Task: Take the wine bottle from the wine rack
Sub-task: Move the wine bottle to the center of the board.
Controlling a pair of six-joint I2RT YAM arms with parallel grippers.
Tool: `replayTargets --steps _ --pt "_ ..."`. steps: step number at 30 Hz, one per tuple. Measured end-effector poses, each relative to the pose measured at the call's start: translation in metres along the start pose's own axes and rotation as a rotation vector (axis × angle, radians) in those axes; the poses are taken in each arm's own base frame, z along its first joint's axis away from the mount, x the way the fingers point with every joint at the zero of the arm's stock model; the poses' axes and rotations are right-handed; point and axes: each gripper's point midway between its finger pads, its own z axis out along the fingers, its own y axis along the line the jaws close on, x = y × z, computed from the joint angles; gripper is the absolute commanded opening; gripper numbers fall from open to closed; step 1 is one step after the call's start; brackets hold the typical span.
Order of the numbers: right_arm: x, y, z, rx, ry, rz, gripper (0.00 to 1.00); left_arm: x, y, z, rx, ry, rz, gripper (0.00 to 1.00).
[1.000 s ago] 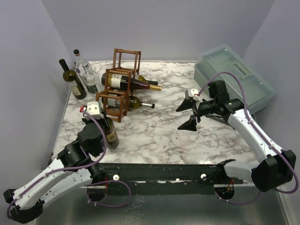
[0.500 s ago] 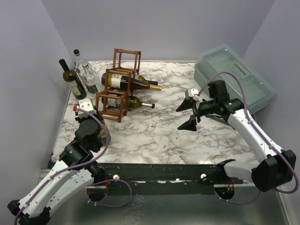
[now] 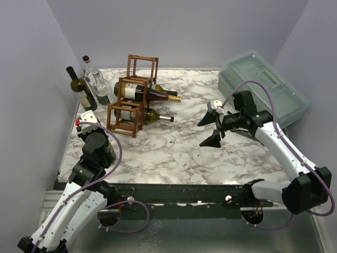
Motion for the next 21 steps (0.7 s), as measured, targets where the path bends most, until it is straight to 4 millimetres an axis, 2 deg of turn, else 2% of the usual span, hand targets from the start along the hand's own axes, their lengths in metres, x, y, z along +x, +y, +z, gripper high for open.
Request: replayTargets --steps 5,11,21 --pt "0.000 0.000 0.000 0.000 0.000 0.000 0.99 -0.007 0.016 0.012 -0.080 -0.020 -0.031 0.00" --pt "0.003 0.000 0.001 -0.006 0.005 0.004 0.99 -0.010 0.035 0.041 -0.193 -0.032 -0.058 0.00" --pt "0.011 0.004 0.001 -0.026 0.022 0.014 0.99 -0.012 0.032 0.101 -0.224 -0.079 -0.063 0.00"
